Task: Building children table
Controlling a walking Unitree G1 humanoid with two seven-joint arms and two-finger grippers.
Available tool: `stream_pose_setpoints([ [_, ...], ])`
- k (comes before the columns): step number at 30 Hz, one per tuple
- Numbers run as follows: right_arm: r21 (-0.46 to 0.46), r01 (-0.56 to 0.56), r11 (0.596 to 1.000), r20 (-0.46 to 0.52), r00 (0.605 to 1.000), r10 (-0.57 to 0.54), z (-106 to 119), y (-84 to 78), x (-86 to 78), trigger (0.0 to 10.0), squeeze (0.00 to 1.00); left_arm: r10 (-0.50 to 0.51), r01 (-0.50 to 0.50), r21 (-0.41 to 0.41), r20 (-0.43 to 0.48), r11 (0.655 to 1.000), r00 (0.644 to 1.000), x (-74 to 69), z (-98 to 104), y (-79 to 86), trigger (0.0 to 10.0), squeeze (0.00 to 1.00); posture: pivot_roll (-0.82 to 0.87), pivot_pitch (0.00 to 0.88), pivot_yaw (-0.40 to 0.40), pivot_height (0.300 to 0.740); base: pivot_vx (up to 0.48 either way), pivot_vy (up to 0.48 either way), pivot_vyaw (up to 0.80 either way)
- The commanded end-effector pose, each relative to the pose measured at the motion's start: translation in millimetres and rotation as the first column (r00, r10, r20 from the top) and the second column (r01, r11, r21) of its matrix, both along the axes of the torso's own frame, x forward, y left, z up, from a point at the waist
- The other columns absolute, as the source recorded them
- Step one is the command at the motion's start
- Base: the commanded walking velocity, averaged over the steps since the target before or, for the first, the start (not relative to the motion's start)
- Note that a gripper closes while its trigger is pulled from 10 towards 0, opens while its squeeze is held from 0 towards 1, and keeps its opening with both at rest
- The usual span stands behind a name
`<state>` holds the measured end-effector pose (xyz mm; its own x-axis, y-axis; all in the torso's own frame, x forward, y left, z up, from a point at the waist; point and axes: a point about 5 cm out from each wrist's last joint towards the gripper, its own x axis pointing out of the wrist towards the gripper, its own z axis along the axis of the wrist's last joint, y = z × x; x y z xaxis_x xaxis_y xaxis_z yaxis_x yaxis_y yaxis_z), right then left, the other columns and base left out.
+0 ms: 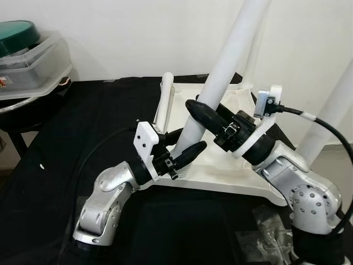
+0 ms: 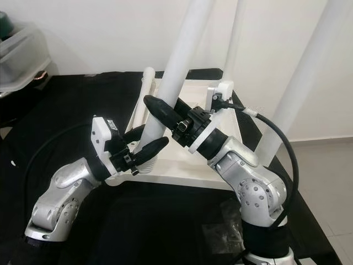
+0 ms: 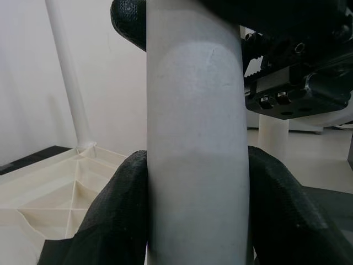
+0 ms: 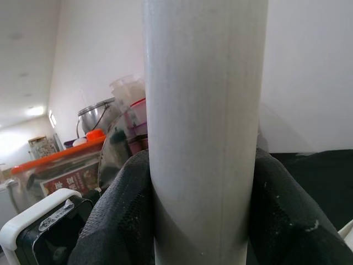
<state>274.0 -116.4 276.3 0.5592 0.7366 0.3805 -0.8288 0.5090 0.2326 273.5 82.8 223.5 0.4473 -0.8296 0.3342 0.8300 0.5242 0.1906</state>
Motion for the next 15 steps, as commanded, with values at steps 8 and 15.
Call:
stream_pose_setpoints([
  [8,-0.022,0.006,1.000,-0.011,1.000,-0.006,-2.6,7.0,-2.7,0.0,0.00,-0.058,0.058,0.001,-0.060,0.998,0.997,-2.4,-0.4,-6.2,10.0,1.00,-0.06,0.050,-0.008,0.740,0.000,0.000,0.00],
  [15,-0.006,0.080,0.997,-0.010,0.997,-0.081,0.4,-0.5,2.3,0.0,0.00,-0.102,0.104,0.019,-0.084,0.994,0.991,-5.7,2.2,5.4,10.0,1.00,-0.06,0.049,-0.010,0.740,0.000,0.000,0.00],
])
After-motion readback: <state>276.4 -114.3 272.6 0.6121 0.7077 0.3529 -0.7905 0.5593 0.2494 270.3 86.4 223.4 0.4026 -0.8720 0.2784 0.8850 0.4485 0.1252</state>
